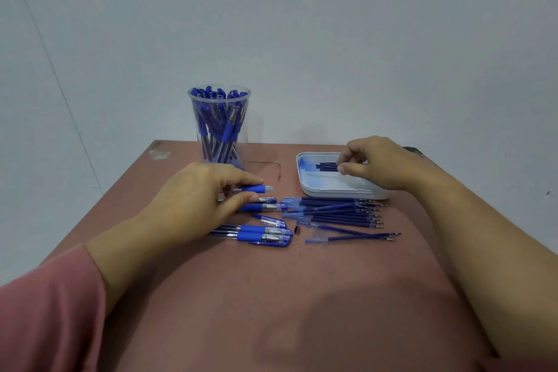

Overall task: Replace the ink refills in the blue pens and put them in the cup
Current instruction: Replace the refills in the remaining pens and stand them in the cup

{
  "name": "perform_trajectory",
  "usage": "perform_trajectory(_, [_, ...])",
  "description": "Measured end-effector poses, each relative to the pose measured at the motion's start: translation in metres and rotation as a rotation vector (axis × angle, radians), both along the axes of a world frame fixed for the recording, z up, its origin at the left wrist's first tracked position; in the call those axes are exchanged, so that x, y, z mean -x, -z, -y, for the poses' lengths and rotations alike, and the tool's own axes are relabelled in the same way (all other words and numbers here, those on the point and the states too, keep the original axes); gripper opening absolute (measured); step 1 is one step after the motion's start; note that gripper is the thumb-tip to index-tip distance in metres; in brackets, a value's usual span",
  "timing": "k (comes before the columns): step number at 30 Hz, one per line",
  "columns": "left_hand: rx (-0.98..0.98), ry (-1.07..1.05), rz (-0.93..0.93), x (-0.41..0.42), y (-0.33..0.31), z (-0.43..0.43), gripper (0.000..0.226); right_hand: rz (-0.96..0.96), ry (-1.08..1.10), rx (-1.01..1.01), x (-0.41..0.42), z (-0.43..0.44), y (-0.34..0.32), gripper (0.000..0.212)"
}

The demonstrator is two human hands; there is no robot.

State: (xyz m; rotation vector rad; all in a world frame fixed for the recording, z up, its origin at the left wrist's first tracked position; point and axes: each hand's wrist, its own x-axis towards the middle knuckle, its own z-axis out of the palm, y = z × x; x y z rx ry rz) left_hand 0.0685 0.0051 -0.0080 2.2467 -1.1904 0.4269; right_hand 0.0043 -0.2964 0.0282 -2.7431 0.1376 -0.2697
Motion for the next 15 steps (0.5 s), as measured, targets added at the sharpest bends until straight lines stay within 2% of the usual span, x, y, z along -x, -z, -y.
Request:
perform_trajectory(10, [0.060,0.013,0.002,0.002,0.000,0.000,0.034,0.131,-0.158,-0.214,0.051,-0.053,-0.019,0.013])
perform_trajectory(15, [0.055,-0.005,0.008,0.001,0.000,0.000,0.030,0.090,-0.184,-0.163,0.054,-0.059,-0.022,0.015])
